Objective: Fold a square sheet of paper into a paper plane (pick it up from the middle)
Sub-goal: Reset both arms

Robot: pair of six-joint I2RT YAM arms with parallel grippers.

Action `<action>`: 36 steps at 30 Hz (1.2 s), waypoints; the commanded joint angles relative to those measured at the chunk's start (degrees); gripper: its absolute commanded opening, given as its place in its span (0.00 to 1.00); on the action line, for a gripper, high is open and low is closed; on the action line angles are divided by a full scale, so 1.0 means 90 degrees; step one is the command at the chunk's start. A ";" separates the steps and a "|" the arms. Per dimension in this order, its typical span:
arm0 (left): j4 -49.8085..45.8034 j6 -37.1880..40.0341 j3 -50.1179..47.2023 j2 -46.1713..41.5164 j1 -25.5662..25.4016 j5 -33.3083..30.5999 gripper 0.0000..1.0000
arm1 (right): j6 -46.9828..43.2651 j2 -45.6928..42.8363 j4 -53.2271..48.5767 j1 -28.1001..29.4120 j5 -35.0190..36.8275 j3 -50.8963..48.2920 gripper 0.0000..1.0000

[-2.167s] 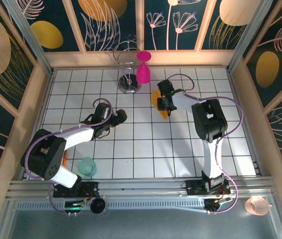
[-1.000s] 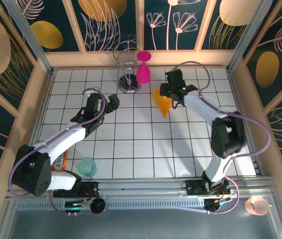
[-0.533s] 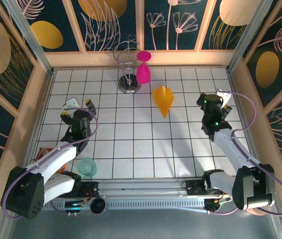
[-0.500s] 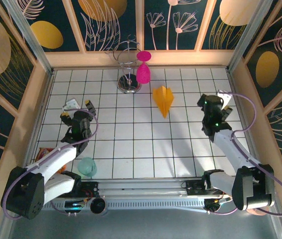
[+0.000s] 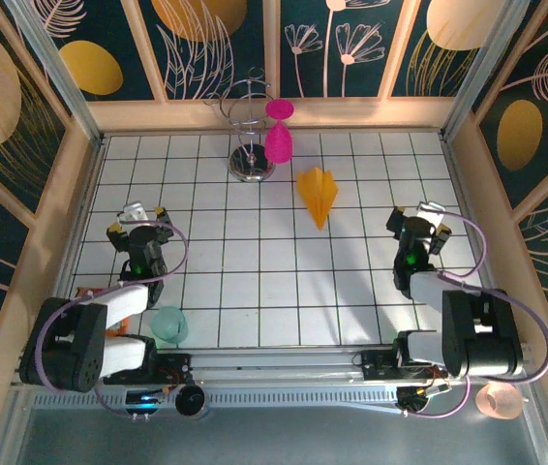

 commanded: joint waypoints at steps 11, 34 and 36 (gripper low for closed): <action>0.2030 0.0443 -0.0071 0.0897 0.0769 0.2341 0.99 | -0.0329 0.1297 0.3436 -0.0319 -0.2042 -0.0598 0.99; 0.3086 0.0423 -0.0304 0.1614 0.0905 0.2476 0.99 | -0.0341 0.1599 0.3830 -0.0315 -0.2009 -0.0678 0.99; 0.3111 0.0435 -0.0317 0.1616 0.0905 0.2534 0.99 | -0.0337 0.1595 0.3828 -0.0320 -0.2008 -0.0670 0.99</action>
